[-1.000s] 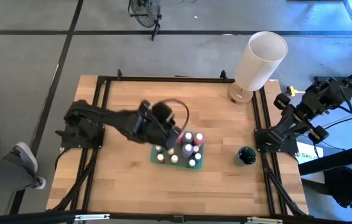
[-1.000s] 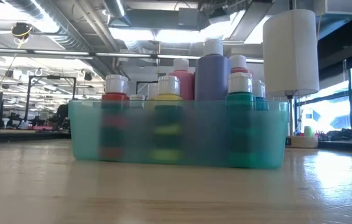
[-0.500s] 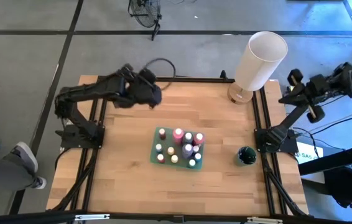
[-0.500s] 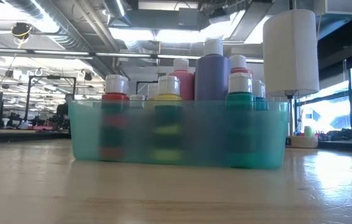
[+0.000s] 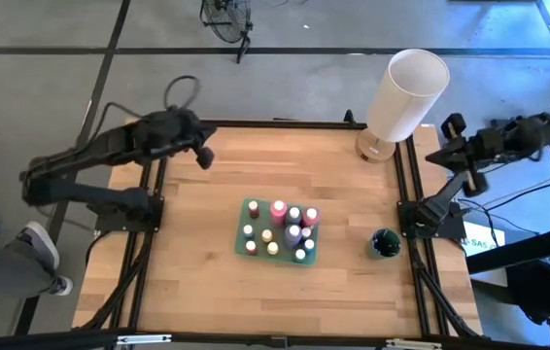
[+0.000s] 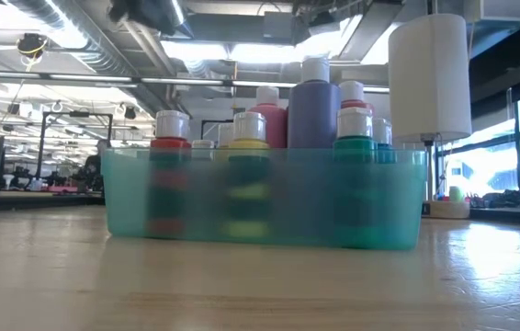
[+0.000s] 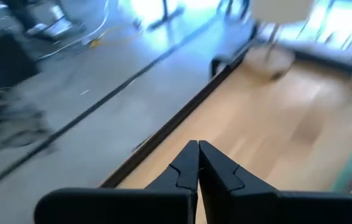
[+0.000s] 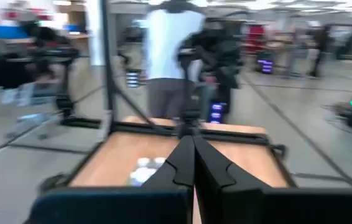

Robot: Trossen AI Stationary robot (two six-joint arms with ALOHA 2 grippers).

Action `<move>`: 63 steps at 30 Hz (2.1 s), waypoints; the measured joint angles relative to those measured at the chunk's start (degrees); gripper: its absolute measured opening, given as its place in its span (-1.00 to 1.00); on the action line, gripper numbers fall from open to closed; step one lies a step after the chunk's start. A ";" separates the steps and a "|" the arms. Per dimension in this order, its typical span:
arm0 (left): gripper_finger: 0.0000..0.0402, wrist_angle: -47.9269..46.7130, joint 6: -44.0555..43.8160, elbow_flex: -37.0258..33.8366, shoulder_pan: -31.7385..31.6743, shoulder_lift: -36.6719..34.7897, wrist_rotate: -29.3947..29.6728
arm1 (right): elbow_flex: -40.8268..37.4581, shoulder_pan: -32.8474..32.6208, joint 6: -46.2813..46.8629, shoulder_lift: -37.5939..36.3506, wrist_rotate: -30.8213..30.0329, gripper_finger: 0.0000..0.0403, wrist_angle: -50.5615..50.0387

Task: Pick & Place Paint Supplies
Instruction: Return to Home Position

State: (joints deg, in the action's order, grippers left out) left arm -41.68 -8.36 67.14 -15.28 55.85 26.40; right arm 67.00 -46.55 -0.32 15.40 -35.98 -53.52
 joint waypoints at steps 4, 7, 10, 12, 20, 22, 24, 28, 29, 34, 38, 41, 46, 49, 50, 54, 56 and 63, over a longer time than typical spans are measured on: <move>-0.99 14.08 -0.70 -13.63 -4.70 -9.77 -11.11 | -5.55 -0.02 -0.15 -1.84 -3.94 -1.00 4.54; -0.99 20.99 -1.18 -21.02 -6.97 -15.26 -16.35 | -10.39 -0.04 -0.15 -3.61 -4.03 -1.00 11.13; -0.99 26.08 -1.38 -25.91 -8.14 -19.84 -18.43 | -15.60 -0.04 -0.14 -5.74 -4.08 -1.00 15.86; -0.99 28.22 -1.54 -28.29 -8.09 -22.26 -18.65 | -19.69 -0.04 0.06 -7.59 -4.36 -1.00 18.70; -0.99 29.75 -3.21 -34.12 -6.34 -29.82 -18.84 | -38.97 -0.01 -0.17 -14.95 -8.79 -1.00 38.81; -0.99 30.27 -3.80 -36.05 -5.99 -31.32 -18.89 | -43.28 0.02 -0.38 -15.23 -9.55 -1.00 44.66; -0.99 30.32 -3.93 -38.11 -5.62 -32.87 -19.72 | -46.90 0.00 -1.48 -15.07 -8.98 -1.00 48.57; -0.99 33.13 -4.44 -42.25 -4.95 -35.51 -22.76 | -52.50 0.02 -1.65 -15.07 -11.39 -1.00 54.12; -0.99 34.63 -4.48 -43.23 -4.80 -36.14 -24.02 | -53.51 0.04 -1.66 -15.07 -11.89 -1.00 55.23; -0.99 44.14 -6.82 -49.24 -4.21 -38.64 -29.15 | -56.74 1.62 -1.66 -15.09 -12.44 -1.00 56.56; -0.99 52.13 -7.43 -54.58 -4.25 -40.22 -31.63 | -58.10 3.64 -1.64 -15.09 -11.97 -1.00 57.61; -0.99 56.00 -7.52 -58.57 -4.24 -41.13 -32.26 | -58.42 4.96 -0.69 -15.09 -11.93 -1.00 57.37; -0.99 60.92 -8.50 -64.95 -4.25 -42.23 -34.23 | -58.44 6.19 2.24 -15.09 -10.26 -1.00 55.84; -0.99 62.74 -10.05 -66.60 -4.25 -42.30 -34.25 | -58.44 6.61 5.00 -15.09 -9.89 -1.00 53.38; -0.99 62.49 -9.85 -66.64 -4.25 -42.30 -34.39 | -58.44 6.80 6.07 -15.09 -9.88 -1.00 52.38; -0.99 61.16 -8.82 -66.65 -4.32 -42.25 -33.55 | -59.93 7.64 8.92 -15.09 -9.89 -1.00 51.12; -0.99 59.73 -8.93 -66.65 -4.32 -42.25 -32.76 | -61.56 8.01 9.14 -15.09 -9.89 -1.00 51.93; -0.99 55.69 -10.59 -66.65 -4.32 -42.22 -31.10 | -66.53 8.76 5.42 -15.07 -2.23 -1.00 59.06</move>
State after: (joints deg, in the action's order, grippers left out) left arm 14.01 -18.95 0.49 -19.59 13.63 -4.69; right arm 0.47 -37.79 5.11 0.34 -38.20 5.53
